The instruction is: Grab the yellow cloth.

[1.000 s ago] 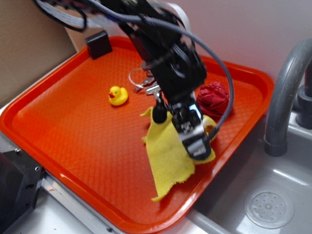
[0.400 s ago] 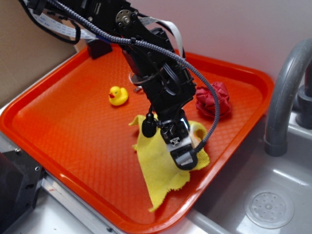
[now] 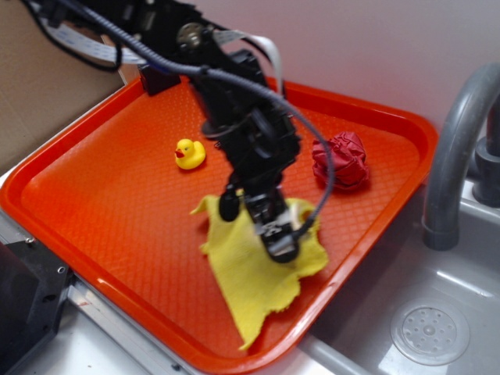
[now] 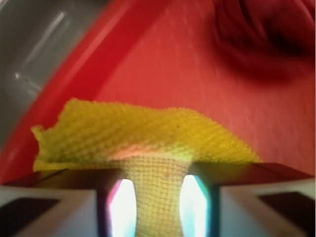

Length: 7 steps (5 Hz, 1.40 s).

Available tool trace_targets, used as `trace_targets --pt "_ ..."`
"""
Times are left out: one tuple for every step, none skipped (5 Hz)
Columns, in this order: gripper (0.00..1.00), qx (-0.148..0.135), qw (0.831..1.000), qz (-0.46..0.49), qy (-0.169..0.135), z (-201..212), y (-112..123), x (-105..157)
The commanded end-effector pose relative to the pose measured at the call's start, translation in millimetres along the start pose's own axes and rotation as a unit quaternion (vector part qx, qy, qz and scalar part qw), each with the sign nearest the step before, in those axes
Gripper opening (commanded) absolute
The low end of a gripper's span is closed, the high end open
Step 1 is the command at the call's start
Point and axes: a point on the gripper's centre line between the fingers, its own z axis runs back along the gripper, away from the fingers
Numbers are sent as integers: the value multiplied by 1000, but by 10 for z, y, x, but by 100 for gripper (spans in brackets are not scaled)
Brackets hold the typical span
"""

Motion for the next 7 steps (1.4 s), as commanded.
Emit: trace_targets --pt "0 41 998 41 -23 455 -191 -140" --pt "0 41 997 64 -29 679 -289 -199" --pt "0 43 996 67 -35 822 -343 -253" --pt "100 20 999 23 -21 739 -242 -226" --pt "100 16 995 -101 -2 604 -8 -15" --pt "100 -4 975 -220 28 461 111 206" --pt "100 -28 958 -286 28 340 126 353"
